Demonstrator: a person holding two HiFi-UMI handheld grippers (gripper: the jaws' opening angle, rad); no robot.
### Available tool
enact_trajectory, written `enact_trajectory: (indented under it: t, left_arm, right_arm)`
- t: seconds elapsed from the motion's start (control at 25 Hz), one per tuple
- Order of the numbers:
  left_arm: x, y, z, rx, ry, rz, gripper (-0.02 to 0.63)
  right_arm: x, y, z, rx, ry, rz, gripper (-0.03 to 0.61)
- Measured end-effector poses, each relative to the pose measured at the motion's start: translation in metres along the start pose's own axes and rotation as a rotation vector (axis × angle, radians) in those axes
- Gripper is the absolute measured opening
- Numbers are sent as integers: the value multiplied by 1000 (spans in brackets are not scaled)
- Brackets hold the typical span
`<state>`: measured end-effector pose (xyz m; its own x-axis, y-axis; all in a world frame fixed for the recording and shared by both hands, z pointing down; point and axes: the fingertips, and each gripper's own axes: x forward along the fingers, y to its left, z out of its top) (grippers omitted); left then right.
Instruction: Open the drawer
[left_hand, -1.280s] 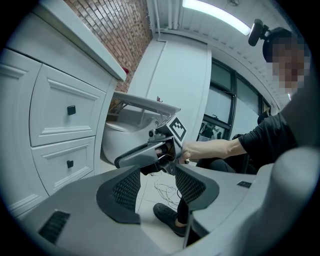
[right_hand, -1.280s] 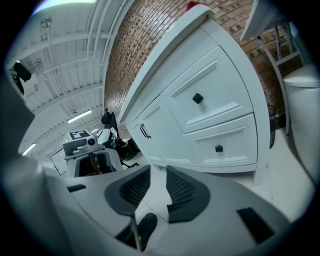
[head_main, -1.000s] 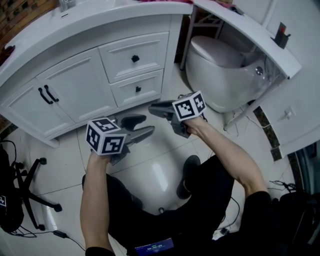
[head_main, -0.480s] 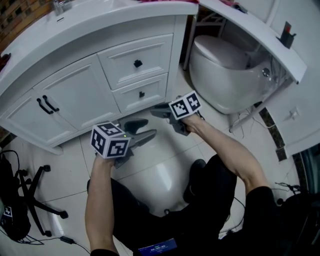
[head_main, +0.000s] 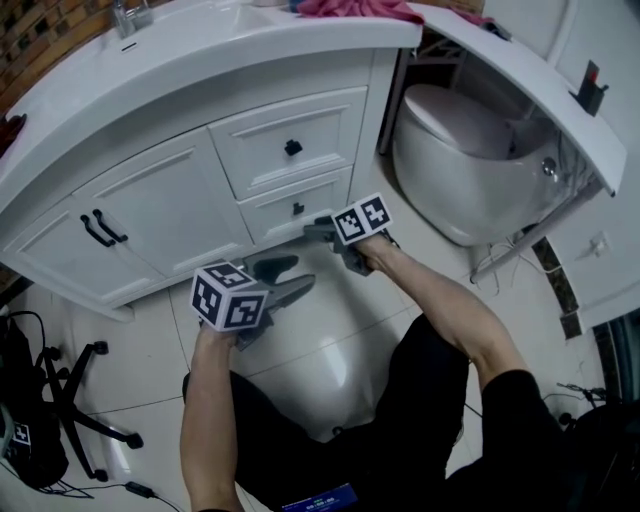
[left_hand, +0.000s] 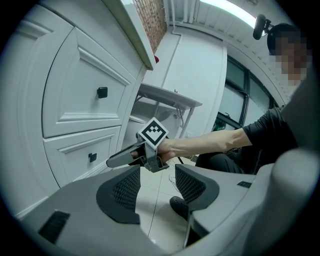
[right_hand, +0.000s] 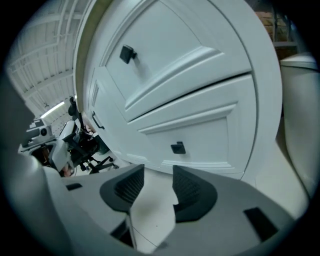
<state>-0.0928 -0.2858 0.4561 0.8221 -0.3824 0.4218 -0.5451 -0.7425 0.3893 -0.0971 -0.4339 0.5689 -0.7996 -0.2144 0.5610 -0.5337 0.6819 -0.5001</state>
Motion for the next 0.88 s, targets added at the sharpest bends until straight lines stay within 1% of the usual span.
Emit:
enact_trajectory:
  t: [0.24, 0.36, 0.64, 0.88]
  left_arm:
    - [5, 8, 2, -1, 1, -2, 215]
    - [5, 11, 3, -2, 3, -1, 215]
    - [2, 21, 3, -10, -1, 9, 215]
    - [5, 19, 5, 3, 4, -2, 215]
  right_arm:
    - [28, -34, 12, 5, -11, -110, 210]
    - [40, -43, 19, 12, -25, -146, 210]
    - [57, -46, 29, 23, -45, -152, 210]
    - [63, -47, 35, 34, -56, -189, 210]
